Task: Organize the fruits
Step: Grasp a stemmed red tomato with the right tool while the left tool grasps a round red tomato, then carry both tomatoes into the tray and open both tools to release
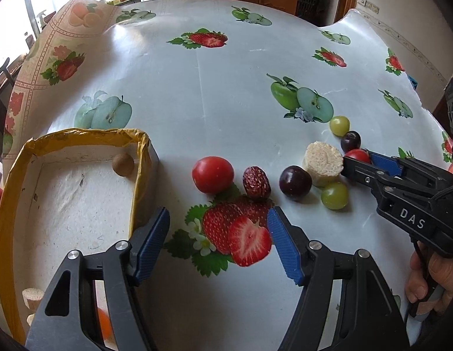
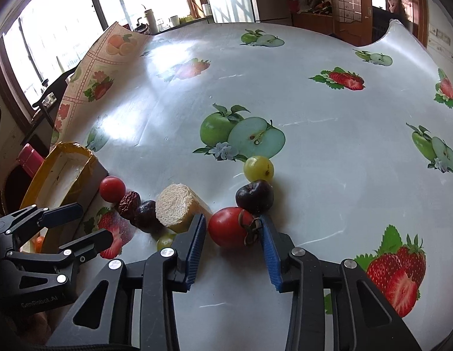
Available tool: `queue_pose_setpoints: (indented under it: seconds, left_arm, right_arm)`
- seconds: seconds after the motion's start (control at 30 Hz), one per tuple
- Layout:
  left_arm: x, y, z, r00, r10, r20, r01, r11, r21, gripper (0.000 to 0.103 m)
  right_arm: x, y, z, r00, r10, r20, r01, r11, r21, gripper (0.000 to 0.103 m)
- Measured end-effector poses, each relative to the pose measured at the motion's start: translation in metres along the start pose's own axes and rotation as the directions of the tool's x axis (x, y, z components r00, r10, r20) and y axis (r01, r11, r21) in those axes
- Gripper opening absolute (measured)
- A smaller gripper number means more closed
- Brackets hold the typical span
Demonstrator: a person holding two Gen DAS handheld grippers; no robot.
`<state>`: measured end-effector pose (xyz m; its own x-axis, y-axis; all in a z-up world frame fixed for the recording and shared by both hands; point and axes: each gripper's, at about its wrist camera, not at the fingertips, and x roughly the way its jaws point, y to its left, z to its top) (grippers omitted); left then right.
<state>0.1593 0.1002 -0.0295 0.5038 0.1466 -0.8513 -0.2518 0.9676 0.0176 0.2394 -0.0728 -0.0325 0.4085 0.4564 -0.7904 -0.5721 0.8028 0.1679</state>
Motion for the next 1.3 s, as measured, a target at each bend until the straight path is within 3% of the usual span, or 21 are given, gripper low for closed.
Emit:
queue_pose_setpoints:
  seconds: [0.1, 0.23, 0.3, 0.37, 0.43, 0.9, 1.3]
  left_arm:
    - [0.01, 0.007, 0.01, 0.999, 0.045, 0.0, -0.045, 0.999, 0.024, 0.07]
    - [0.021, 0.002, 0.019, 1.0, 0.0, -0.028, 0.002, 0.998, 0.065, 0.067]
    - [0.026, -0.007, 0.02, 0.999, 0.021, -0.027, -0.019, 0.995, 0.101, 0.059]
    - [0.027, -0.009, 0.021, 1.0, -0.006, -0.028, 0.009, 0.995, 0.096, 0.041]
    - [0.026, -0.007, 0.022, 1.0, -0.017, -0.025, 0.019, 0.996, 0.088, 0.03]
    - [-0.031, -0.019, -0.029, 0.989, -0.148, 0.011, 0.147, 0.988, 0.038, 0.03]
    - [-0.088, -0.005, -0.067, 0.985, -0.158, 0.07, 0.157, 0.987, 0.016, 0.03]
  right_arm:
    - [0.001, -0.002, 0.002, 1.0, 0.015, 0.0, -0.015, 1.0, 0.006, 0.034]
    - [0.0, -0.003, 0.0, 1.0, 0.024, 0.007, -0.024, 1.0, 0.014, 0.034]
    - [-0.001, -0.003, 0.0, 1.0, 0.03, 0.008, -0.03, 0.999, 0.019, 0.033]
    - [-0.002, -0.002, -0.001, 0.999, 0.034, 0.007, -0.034, 0.999, 0.019, 0.033]
    - [-0.005, -0.001, -0.003, 0.999, 0.035, 0.007, -0.035, 0.999, 0.017, 0.033]
    - [-0.061, 0.008, -0.033, 0.996, 0.074, 0.059, -0.076, 0.997, 0.022, 0.033]
    - [-0.099, 0.041, -0.063, 0.989, 0.126, 0.075, -0.124, 0.992, -0.028, 0.033]
